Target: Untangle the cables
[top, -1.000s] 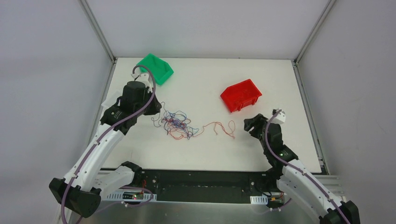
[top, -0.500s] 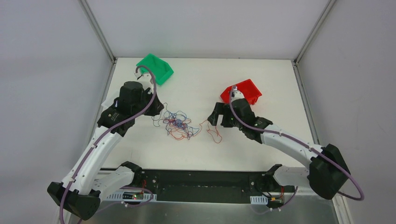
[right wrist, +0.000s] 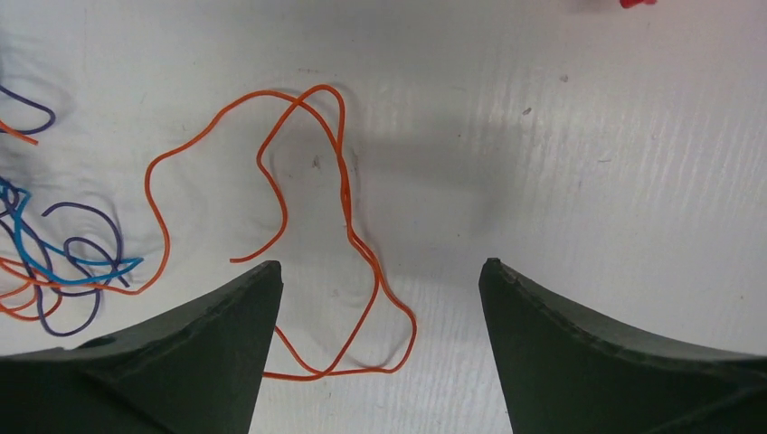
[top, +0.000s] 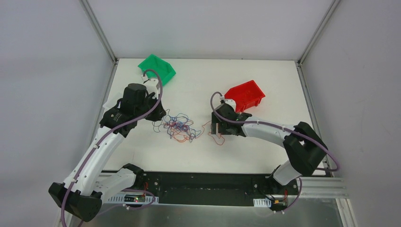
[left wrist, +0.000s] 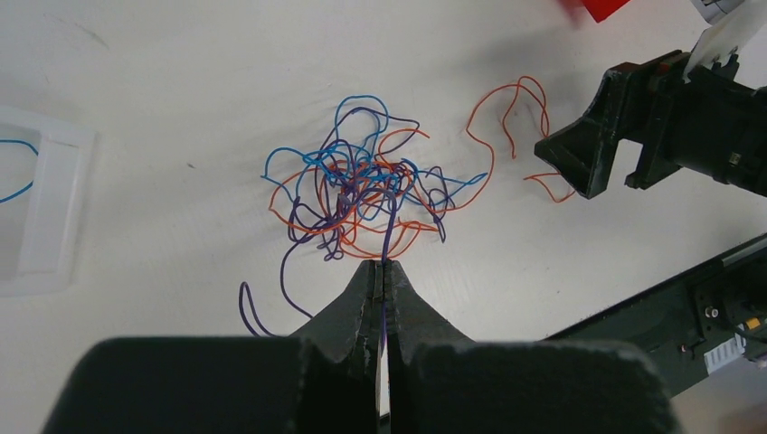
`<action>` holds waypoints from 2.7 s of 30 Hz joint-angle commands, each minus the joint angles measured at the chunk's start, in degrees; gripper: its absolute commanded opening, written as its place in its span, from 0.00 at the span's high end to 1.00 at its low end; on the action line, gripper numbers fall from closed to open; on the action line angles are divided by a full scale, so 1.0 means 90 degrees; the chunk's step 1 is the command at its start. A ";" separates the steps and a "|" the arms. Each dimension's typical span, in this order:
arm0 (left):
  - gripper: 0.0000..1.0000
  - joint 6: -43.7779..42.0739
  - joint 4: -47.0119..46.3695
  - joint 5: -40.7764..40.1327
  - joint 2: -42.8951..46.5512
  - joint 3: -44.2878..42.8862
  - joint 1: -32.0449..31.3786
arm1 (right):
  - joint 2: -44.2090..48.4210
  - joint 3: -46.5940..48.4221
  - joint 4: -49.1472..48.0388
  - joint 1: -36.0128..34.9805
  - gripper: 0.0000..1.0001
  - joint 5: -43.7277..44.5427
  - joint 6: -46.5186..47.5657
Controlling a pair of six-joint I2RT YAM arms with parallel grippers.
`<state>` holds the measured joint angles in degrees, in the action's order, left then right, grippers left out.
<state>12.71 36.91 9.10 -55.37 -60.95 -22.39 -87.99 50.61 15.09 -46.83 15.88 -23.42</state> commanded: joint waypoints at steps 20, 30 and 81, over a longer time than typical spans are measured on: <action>1.00 -0.0555 0.0099 -0.0970 0.0501 0.0292 0.0056 | -0.0413 0.1796 0.0917 -0.0301 1.00 0.2296 0.0441; 1.00 -0.0482 0.0242 -0.1987 0.0632 0.0428 0.0075 | 0.1703 0.2858 0.2012 0.1048 1.00 0.2081 0.0664; 1.00 -0.0367 -0.0988 0.2624 0.0357 0.0749 0.1005 | 0.0943 0.4043 0.1617 0.4175 1.00 -0.1969 0.0347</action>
<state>9.39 30.65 29.61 -51.57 -54.37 -13.13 -79.66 83.02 33.04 -9.19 -1.98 -19.05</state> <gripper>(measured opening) 0.008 0.010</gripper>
